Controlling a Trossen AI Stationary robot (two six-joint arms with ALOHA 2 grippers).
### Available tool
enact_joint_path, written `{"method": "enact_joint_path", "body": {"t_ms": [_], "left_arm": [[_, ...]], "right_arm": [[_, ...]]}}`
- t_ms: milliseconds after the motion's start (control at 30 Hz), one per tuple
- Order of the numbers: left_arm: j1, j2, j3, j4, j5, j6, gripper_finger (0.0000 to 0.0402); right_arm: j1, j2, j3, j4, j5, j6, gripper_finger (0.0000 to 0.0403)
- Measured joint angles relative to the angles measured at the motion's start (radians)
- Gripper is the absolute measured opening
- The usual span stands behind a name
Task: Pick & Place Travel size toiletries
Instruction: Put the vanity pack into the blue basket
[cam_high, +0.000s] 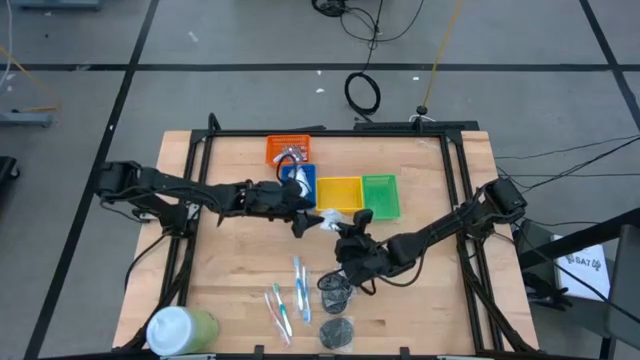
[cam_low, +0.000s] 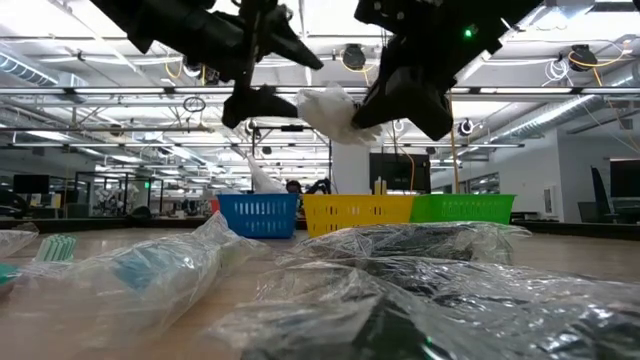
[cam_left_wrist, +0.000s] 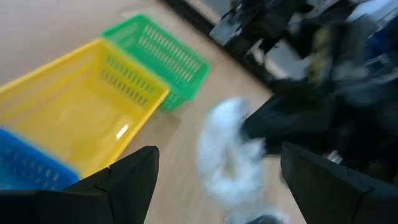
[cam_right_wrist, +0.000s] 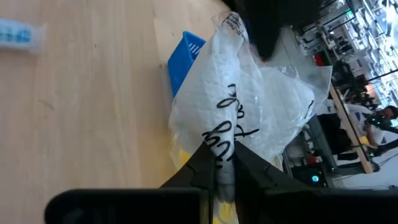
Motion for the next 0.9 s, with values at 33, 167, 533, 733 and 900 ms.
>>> {"method": "enact_joint_path", "body": {"t_ms": [33, 167, 533, 733, 900], "left_arm": [[0.000, -0.001, 0.001, 0.009, 0.000, 0.002, 0.0331], [0.000, -0.001, 0.001, 0.013, 0.000, 0.033, 0.0331], [-0.020, 0.055, 0.001, 0.065, 0.002, 0.026, 0.0331], [-0.017, 0.054, 0.001, 0.125, 0.129, 0.126, 0.0305], [-0.017, 0.054, 0.001, 0.155, 0.134, 0.181, 0.0179]], "right_arm": [[0.000, 0.000, -0.002, -0.002, 0.000, 0.000, 0.0018], [-0.003, 0.000, -0.003, 0.015, 0.002, -0.008, 0.0018], [-0.029, 0.000, -0.003, 0.263, 0.024, -0.226, 0.0018], [-0.029, 0.000, -0.003, 0.277, 0.022, -0.244, 0.0018], [-0.028, -0.001, -0.001, 0.279, -0.033, -0.187, 0.0054]]}}
